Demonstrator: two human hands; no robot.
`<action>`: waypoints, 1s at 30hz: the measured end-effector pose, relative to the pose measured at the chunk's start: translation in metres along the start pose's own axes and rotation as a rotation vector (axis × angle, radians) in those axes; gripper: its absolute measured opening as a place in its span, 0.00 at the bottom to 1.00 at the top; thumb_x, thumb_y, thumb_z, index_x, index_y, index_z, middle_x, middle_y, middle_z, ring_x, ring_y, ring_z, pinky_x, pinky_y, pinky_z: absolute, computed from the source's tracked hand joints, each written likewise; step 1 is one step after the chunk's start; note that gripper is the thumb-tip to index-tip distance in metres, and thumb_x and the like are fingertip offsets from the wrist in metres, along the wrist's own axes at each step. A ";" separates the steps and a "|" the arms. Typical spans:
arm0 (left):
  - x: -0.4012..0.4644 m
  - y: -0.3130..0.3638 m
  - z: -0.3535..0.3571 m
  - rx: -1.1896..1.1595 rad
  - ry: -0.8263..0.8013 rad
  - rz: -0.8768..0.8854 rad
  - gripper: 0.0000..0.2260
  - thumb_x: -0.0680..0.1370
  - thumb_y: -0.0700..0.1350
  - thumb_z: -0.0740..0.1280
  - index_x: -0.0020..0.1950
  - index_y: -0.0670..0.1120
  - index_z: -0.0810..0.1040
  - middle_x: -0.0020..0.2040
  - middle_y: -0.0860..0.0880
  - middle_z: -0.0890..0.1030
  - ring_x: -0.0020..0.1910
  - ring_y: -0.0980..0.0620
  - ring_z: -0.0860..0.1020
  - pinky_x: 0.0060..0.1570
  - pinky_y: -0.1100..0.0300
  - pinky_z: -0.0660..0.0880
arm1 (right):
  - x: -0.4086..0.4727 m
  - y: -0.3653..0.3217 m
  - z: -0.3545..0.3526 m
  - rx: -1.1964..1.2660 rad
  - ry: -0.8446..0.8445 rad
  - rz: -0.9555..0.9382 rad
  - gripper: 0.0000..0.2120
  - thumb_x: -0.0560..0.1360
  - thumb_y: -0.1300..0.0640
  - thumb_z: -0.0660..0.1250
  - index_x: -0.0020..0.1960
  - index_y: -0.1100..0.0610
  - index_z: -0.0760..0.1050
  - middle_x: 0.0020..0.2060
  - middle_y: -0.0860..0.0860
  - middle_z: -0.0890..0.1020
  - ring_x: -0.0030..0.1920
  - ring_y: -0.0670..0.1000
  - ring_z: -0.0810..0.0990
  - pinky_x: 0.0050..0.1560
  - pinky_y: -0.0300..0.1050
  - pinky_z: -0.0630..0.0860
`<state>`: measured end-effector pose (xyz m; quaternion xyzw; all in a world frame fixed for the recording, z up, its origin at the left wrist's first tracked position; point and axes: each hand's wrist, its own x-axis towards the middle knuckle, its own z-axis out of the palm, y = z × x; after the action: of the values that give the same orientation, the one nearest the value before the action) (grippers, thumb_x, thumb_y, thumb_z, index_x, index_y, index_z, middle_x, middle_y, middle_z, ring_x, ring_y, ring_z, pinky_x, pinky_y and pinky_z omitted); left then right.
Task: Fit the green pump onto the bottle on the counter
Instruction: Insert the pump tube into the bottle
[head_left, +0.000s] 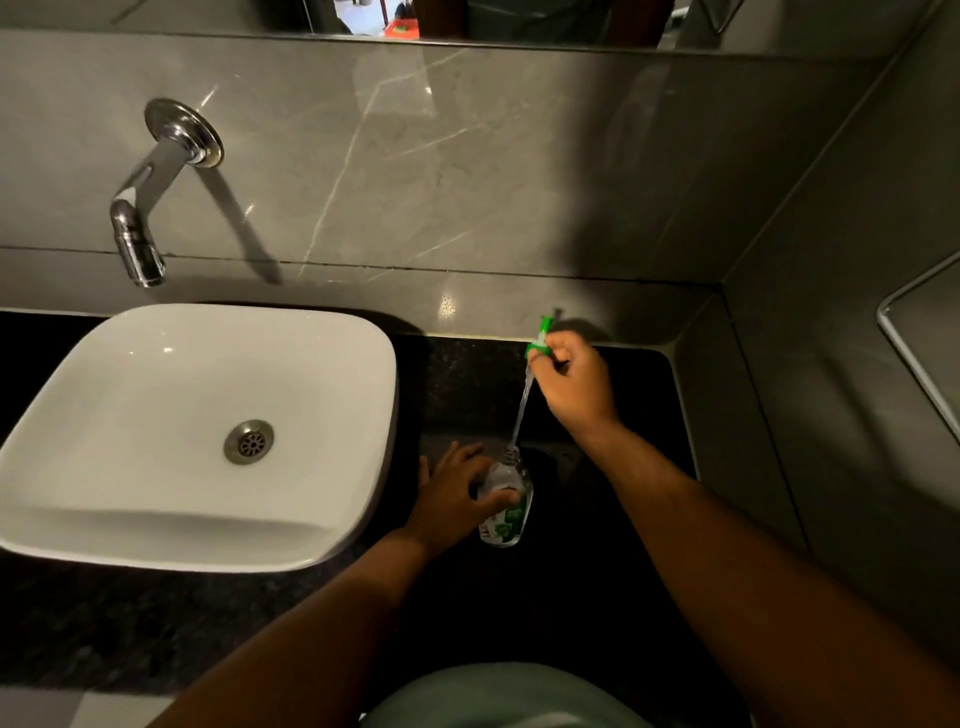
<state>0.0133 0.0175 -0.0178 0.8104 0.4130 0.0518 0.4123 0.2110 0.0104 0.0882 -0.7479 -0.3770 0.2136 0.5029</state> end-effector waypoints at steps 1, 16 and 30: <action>0.000 -0.001 0.000 0.003 -0.001 0.005 0.35 0.65 0.77 0.58 0.67 0.61 0.71 0.74 0.57 0.64 0.75 0.55 0.52 0.70 0.41 0.35 | -0.007 0.005 0.001 -0.002 -0.008 -0.006 0.07 0.73 0.56 0.69 0.48 0.58 0.77 0.34 0.47 0.76 0.33 0.44 0.73 0.36 0.39 0.71; -0.011 0.001 0.009 0.046 0.086 0.068 0.33 0.67 0.73 0.60 0.69 0.61 0.68 0.74 0.57 0.65 0.75 0.53 0.54 0.69 0.39 0.37 | -0.100 0.055 0.021 -0.102 -0.182 0.139 0.14 0.64 0.48 0.75 0.45 0.44 0.72 0.40 0.40 0.78 0.43 0.38 0.76 0.39 0.30 0.69; -0.021 0.002 0.003 0.055 0.085 0.008 0.31 0.69 0.71 0.62 0.68 0.60 0.69 0.74 0.57 0.64 0.74 0.55 0.55 0.70 0.39 0.36 | -0.095 0.050 0.016 0.080 -0.191 0.262 0.37 0.61 0.54 0.80 0.65 0.52 0.67 0.43 0.48 0.75 0.43 0.44 0.75 0.43 0.33 0.73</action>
<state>0.0021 -0.0002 -0.0133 0.8202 0.4284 0.0763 0.3715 0.1579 -0.0641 0.0306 -0.7465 -0.3134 0.3623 0.4618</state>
